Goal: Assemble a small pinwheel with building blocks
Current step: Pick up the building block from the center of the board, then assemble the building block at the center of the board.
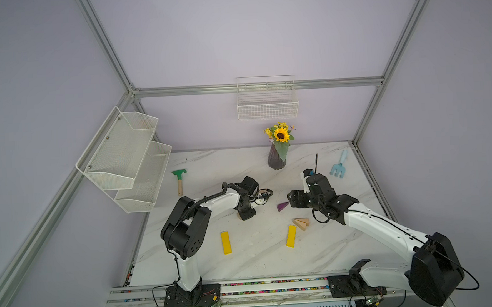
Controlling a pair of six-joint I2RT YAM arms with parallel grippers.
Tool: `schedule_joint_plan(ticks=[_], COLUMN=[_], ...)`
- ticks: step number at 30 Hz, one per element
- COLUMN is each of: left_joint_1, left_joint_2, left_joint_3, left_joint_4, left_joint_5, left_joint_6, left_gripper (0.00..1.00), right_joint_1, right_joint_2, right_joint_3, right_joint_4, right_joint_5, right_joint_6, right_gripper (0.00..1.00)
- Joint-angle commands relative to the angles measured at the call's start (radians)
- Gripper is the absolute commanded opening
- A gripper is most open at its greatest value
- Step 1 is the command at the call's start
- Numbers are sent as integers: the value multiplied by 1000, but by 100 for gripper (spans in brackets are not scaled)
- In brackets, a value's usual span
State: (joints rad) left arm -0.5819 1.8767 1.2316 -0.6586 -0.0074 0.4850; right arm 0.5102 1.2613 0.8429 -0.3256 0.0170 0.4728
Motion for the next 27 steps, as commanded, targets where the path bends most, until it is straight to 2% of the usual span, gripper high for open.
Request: schedule_joint_plan(ticks=[1,4,11,20,27], left_joint_1=[16,17,18,21,26], left_joint_2=[46,74,143,182,187], left_joint_3=[45,81,159,164,167], left_joint_4=[-29,-46,-76,-75,-54], left_joint_5=[93,133,112,101,87], left_joint_6=[-84,-111,-155,-168,-180], left_gripper=[5,5,7,9,23], right_joint_1=[-8,-9,-10,-9,-10], right_joint_2=[3,3,7,6,8], right_joint_3=[-3,-6,-11,-15,-16], right_joint_4=[31,30,42,42,42], right_joint_5=[-4,-4,-13,-17,-19], right_joint_6=[13,12,18,23,24], right_gripper=[76,76,76,76,76])
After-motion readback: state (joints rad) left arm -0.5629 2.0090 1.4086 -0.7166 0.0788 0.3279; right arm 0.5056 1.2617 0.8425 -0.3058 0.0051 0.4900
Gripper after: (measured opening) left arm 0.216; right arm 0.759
